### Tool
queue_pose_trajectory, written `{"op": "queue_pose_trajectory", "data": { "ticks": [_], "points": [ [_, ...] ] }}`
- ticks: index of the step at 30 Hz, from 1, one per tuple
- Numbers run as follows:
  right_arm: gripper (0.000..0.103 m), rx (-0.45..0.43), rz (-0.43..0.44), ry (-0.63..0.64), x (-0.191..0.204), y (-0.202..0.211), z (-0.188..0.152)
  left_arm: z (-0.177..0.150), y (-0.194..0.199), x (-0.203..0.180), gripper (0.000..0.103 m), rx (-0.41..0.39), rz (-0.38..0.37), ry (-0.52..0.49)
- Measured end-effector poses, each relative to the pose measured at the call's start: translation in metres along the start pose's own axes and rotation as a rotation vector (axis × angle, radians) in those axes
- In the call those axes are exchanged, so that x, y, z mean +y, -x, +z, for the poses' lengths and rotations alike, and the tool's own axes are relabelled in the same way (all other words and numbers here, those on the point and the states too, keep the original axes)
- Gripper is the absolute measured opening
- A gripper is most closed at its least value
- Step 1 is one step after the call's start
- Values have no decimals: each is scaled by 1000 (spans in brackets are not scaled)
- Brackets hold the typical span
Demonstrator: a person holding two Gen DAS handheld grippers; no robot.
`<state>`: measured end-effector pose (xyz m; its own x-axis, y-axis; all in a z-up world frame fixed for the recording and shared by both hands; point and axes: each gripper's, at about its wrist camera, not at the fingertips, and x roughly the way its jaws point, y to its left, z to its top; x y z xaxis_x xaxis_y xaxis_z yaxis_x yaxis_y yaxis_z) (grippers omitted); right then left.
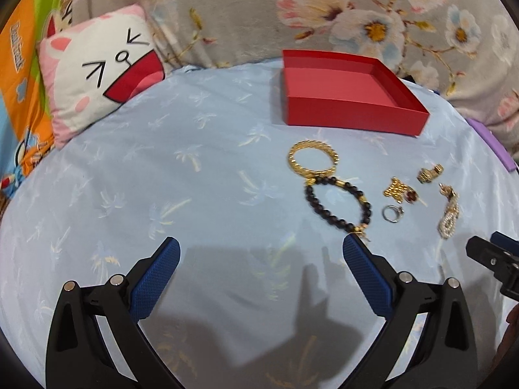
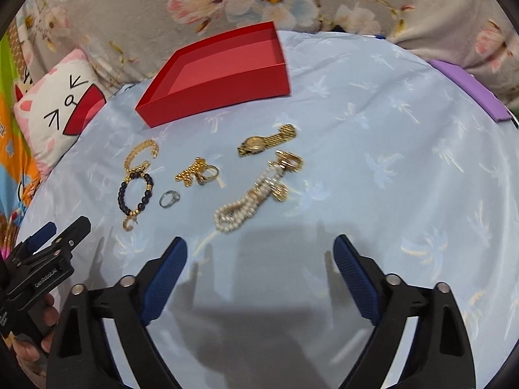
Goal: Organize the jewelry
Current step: 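Lower the right tool onto the pearl necklace and close on it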
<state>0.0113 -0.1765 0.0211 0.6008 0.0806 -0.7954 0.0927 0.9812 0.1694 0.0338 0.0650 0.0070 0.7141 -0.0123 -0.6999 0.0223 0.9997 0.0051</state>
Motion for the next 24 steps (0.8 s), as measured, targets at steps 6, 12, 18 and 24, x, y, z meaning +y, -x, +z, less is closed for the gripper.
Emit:
{"op": "queue_pose_trajectory", "data": {
  "ticks": [6,12,18,24],
  "points": [
    [61,46,31,-2,11,-27,13,0,-6,9,98,16,-16,20],
    [38,11,-19,17,15,-35,21,-2,-11,3,98,43,-56,8],
    [15,-3,-26,34,5,-36,24,0,-16,3,98,46,-62,8],
    [15,6,-1,32,-4,-30,23,24,-26,-5,98,60,-83,-25]
  ]
}}
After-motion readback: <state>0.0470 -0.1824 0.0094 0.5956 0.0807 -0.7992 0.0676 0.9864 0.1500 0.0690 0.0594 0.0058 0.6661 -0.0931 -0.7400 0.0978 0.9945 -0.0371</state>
